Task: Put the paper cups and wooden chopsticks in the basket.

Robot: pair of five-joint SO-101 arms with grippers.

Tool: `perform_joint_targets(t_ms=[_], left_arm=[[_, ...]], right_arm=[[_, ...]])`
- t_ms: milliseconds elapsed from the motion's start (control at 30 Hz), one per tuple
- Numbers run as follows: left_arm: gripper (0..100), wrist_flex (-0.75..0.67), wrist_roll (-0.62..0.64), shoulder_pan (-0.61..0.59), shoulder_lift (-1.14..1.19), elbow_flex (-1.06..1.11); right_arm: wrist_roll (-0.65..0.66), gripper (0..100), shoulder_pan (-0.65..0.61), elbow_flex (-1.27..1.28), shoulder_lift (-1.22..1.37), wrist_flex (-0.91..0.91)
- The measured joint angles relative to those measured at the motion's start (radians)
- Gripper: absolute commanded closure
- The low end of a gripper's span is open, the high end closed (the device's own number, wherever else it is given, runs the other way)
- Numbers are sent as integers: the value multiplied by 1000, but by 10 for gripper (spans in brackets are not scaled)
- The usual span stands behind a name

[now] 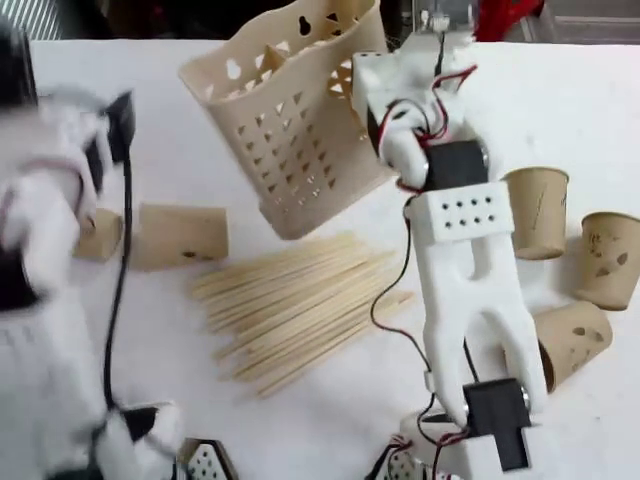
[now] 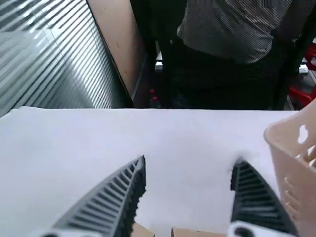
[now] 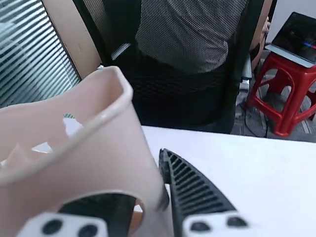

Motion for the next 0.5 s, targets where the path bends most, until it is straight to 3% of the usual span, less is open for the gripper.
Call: perform_joint_targets(t_ms=[167,333,400,500], left_arm=[[694,331,-6,84,505,-724],[694,514,-52,209,973,-1359],[694,526,-64,241,1097,-1488],[694,529,-72,264,1181,-1511]], right_arm=[[0,983,5,252,-8,-354],[0,983,3,319,-8,-482],[0,983,3,319,-3,-496],[0,983,11,319,32,-517]])
